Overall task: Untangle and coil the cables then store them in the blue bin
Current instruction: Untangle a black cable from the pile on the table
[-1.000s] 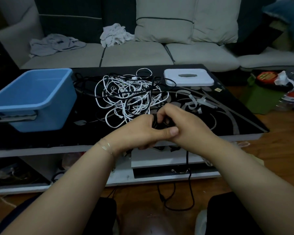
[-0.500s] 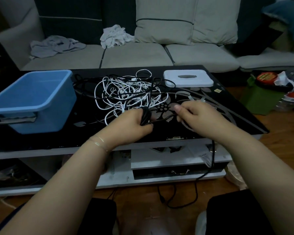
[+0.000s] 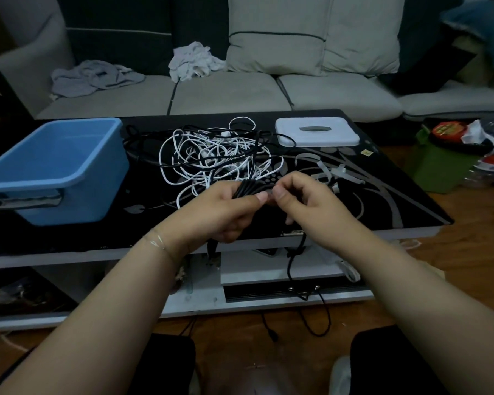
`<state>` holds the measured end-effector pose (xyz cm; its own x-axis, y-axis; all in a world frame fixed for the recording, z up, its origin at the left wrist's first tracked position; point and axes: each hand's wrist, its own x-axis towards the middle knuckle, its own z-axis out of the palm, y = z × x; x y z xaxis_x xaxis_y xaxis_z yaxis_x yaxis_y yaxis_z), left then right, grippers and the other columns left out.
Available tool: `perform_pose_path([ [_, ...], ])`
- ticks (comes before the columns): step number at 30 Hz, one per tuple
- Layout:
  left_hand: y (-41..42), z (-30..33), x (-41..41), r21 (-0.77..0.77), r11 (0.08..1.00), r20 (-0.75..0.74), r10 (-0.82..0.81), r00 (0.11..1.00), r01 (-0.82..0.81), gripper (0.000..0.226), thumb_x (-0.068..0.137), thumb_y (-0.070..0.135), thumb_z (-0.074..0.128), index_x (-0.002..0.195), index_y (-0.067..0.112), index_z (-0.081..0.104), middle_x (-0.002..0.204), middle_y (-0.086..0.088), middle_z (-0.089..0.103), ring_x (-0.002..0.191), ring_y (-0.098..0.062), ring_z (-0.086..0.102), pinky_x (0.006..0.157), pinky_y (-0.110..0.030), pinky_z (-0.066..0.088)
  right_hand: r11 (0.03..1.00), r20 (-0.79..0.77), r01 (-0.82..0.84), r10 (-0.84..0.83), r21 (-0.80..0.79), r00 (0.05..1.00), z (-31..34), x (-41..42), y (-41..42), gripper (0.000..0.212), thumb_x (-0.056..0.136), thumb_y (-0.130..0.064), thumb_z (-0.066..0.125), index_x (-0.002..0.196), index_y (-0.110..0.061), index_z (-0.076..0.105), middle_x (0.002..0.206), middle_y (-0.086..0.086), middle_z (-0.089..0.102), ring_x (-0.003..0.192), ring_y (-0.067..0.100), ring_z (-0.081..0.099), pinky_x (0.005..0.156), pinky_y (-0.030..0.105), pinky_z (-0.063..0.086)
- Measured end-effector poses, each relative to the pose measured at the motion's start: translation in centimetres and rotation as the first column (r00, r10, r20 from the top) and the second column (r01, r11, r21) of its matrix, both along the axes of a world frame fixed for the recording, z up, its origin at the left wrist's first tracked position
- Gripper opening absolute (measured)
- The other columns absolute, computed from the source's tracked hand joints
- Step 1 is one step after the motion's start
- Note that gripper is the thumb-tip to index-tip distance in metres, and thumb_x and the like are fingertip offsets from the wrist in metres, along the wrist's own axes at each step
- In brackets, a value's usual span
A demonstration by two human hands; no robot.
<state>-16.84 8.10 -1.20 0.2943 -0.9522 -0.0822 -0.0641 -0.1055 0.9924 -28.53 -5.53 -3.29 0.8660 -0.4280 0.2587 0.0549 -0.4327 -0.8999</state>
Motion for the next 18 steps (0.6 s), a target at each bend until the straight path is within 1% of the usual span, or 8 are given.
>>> perform_pose_path([
  [2,0.1,0.0,-0.3,-0.004,0.999,-0.007,-0.032,0.999,0.032,0.025,0.098,0.021,0.046,0.083,0.019,0.066,0.048,0.002,0.024,0.037,-0.006,0.017,0.037,-0.014,0.014,1.000,0.020,0.029,-0.029,0.006,0.999,0.2,0.1,0.1,0.017,0.095,-0.026,0.053,0.078,-0.021,0.055,0.067,-0.010,0.062,0.056,0.002,0.051,0.057,0.023,0.043],
  [4,0.0,0.0,-0.4,-0.009,0.998,-0.006,-0.056,0.998,0.056,0.024,0.097,0.024,0.045,0.098,0.008,0.063,0.048,0.002,0.024,0.036,-0.006,0.018,0.037,-0.015,0.015,0.997,0.020,0.076,-0.076,0.005,0.997,0.2,0.3,0.2,0.025,0.089,-0.041,0.054,0.078,-0.018,0.052,0.067,0.005,0.059,0.054,0.010,0.046,0.056,0.031,0.039],
  [6,-0.1,0.0,-0.2,-0.037,0.997,-0.033,-0.067,0.997,0.066,0.031,0.095,0.031,0.046,0.101,0.004,0.060,0.046,0.003,0.025,0.034,-0.006,0.019,0.037,-0.016,0.016,0.993,-0.007,0.098,-0.098,0.065,0.995,0.4,0.5,0.2,0.036,0.079,-0.051,0.054,0.080,-0.015,0.049,0.066,0.016,0.052,0.051,0.017,0.040,0.051,0.031,0.037],
  [9,-0.1,0.0,-0.2,-0.138,0.987,-0.129,-0.097,0.987,0.079,0.031,0.097,0.034,0.045,0.096,0.011,0.066,0.043,0.004,0.028,0.031,-0.005,0.020,0.037,-0.018,0.017,0.942,-0.015,0.047,-0.045,0.332,0.999,0.5,1.1,0.6,0.026,0.090,-0.037,0.054,0.082,-0.012,0.049,0.054,0.004,0.043,0.044,0.010,0.038,0.045,0.025,0.042],
  [12,-0.3,0.2,-0.6,-0.214,0.975,-0.224,-0.105,0.969,0.056,0.046,0.099,0.032,0.036,0.075,0.022,0.074,0.041,0.007,0.029,0.029,-0.002,0.020,0.039,-0.021,0.016,0.834,0.000,0.015,-0.018,0.551,1.000,0.4,1.5,1.4,0.019,0.099,-0.023,0.046,0.085,-0.014,0.056,0.055,0.000,0.041,0.046,0.010,0.037,0.047,0.023,0.042],
  [14,-0.3,0.4,-0.4,-0.255,0.967,-0.317,-0.092,0.944,0.008,0.041,0.094,0.035,0.037,0.089,0.016,0.073,0.042,0.008,0.031,0.028,-0.001,0.021,0.039,-0.019,0.018,0.787,-0.006,0.008,-0.006,0.617,1.000,0.2,1.7,1.8,0.017,0.101,-0.022,0.042,0.091,-0.014,0.054,0.054,-0.002,0.043,0.047,0.010,0.037,0.048,0.024,0.042],
  [16,-0.3,0.6,-0.1,-0.274,0.960,-0.398,-0.060,0.915,-0.056,0.043,0.090,0.038,0.041,0.108,0.007,0.064,0.045,0.008,0.035,0.028,-0.001,0.022,0.037,-0.016,0.021,0.793,-0.027,0.017,-0.001,0.609,1.000,0.0,1.7,2.3,0.020,0.102,-0.025,0.041,0.086,-0.016,0.050,0.054,-0.002,0.045,0.048,0.012,0.038,0.049,0.024,0.043],
  [18,-0.3,0.6,0.2,-0.285,0.951,-0.440,-0.016,0.898,-0.122,0.045,0.088,0.037,0.042,0.113,0.004,0.060,0.049,0.008,0.043,0.028,0.000,0.023,0.037,-0.017,0.022,0.899,-0.094,0.069,-0.032,0.433,0.995,-0.2,1.8,2.9,0.020,0.103,-0.024,0.038,0.089,-0.015,0.050,0.056,0.000,0.047,0.049,0.014,0.040,0.048,0.024,0.045],
])
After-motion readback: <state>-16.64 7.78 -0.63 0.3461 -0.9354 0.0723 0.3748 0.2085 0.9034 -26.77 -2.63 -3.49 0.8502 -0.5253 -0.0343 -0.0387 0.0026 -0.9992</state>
